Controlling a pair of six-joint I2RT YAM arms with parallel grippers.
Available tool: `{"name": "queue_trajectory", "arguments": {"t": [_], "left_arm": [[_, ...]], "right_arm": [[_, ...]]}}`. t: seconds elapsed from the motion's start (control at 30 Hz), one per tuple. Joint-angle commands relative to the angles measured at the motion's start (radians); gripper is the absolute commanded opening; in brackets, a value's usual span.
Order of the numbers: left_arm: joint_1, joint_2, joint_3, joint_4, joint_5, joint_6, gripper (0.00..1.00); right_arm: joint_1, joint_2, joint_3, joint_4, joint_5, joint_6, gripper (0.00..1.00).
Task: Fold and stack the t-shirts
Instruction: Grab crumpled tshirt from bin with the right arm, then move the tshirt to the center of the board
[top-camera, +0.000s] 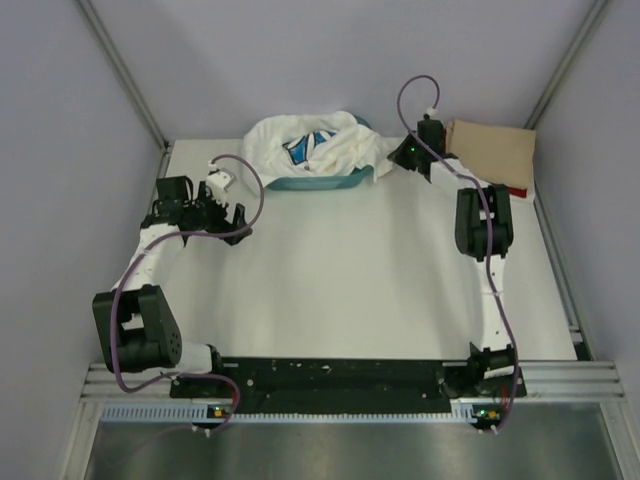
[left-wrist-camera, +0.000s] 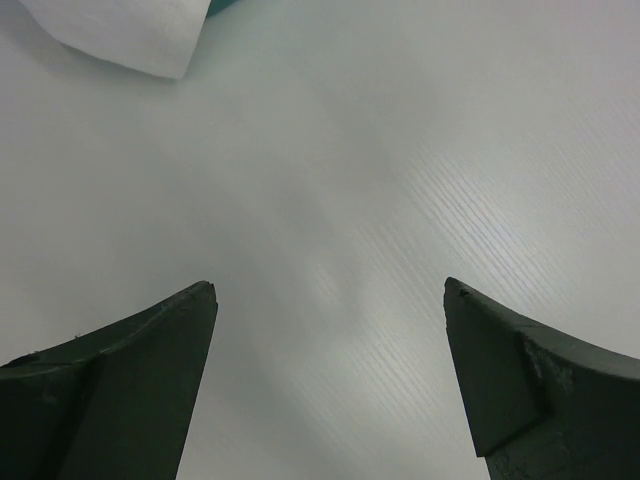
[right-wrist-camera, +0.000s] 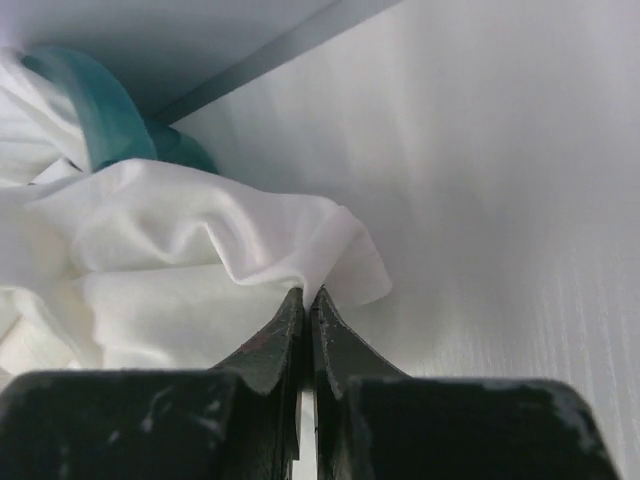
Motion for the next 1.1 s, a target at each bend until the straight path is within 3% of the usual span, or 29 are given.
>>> {"name": "queue_trajectory", "arguments": {"t": [0.0, 0.17, 0.37, 0.57, 0.8, 1.07], "left_arm": [[0.001, -0.008, 0.032, 0.013, 0.002, 0.017, 0.99], [0.000, -0.021, 0.030, 0.036, -0.036, -0.002, 0.99], [0.001, -0.037, 0.047, 0.040, -0.097, -0.020, 0.99], [0.001, -0.060, 0.042, 0.066, -0.177, -0.039, 0.99], [0.001, -0.086, 0.058, 0.059, -0.189, -0.037, 0.99], [0.003, -0.172, 0.053, 0.061, -0.145, -0.016, 0.99]], "right_arm": [[-0.006, -0.202, 0.075, 0.048, 0.013, -0.083, 0.00], [0.014, -0.346, 0.137, 0.095, -0.021, -0.139, 0.00], [0.112, -0.470, 0.218, 0.332, -0.196, -0.165, 0.00], [0.180, -0.588, 0.307, 0.601, -0.406, 0.045, 0.00], [0.198, -0.906, 0.053, 0.872, -0.458, 0.131, 0.00], [0.200, -1.294, -0.293, 0.868, -0.507, 0.073, 0.00]]}}
